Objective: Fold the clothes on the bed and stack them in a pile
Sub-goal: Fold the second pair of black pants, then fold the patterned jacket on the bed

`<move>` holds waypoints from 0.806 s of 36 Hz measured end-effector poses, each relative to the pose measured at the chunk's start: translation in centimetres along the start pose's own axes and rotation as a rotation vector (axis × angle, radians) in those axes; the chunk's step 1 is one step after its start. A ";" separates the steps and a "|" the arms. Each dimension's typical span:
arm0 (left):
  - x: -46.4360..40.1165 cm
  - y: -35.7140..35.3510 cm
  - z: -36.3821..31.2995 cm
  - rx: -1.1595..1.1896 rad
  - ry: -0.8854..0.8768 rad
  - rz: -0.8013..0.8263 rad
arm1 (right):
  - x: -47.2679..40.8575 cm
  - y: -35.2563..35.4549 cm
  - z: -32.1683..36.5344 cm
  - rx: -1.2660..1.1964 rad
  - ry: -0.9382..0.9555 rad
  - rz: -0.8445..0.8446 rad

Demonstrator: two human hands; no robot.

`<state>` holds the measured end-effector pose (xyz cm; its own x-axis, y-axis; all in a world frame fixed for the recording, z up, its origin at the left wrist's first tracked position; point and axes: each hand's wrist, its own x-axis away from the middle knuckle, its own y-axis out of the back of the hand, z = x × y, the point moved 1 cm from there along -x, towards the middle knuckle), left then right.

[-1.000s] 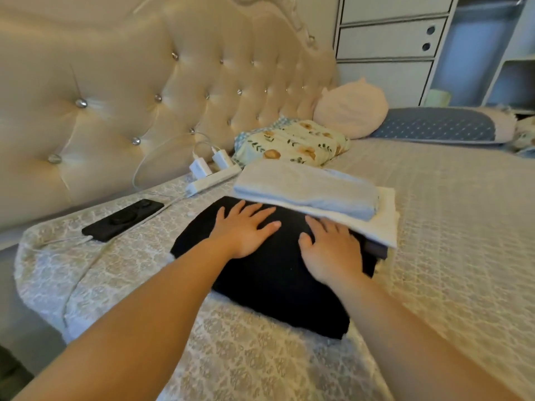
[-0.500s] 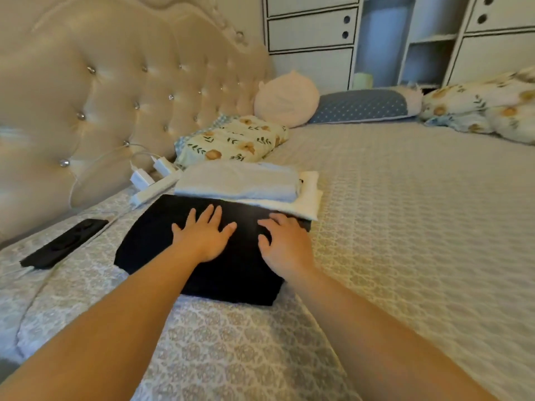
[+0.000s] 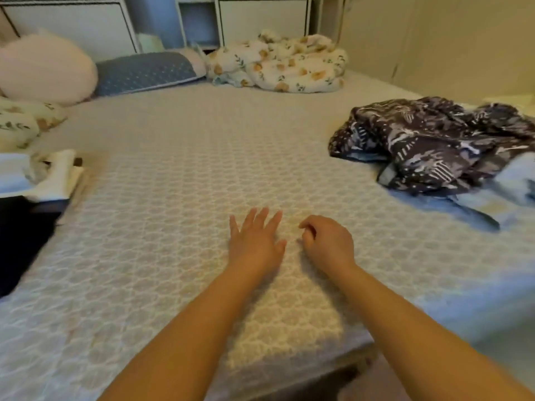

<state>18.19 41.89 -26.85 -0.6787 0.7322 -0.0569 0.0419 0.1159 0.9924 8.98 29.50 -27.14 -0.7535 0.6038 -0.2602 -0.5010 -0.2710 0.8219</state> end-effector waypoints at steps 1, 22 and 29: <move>-0.8 -0.4 -2.3 0.017 -0.034 0.008 | -0.2 1.3 -2.0 0.018 -0.018 -0.013; -17.0 -3.0 -28.0 0.093 -0.429 -0.284 | -10.4 15.1 -25.5 0.314 -0.068 -0.341; -19.6 1.1 -28.3 0.423 -0.514 -0.394 | -11.4 17.3 -23.8 0.075 0.091 -0.407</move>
<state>10.76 8.65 -21.56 -0.2799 0.7914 -0.5435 0.2149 0.6034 0.7679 -1.21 0.13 -22.01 -0.5369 0.5804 -0.6122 -0.7356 0.0333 0.6766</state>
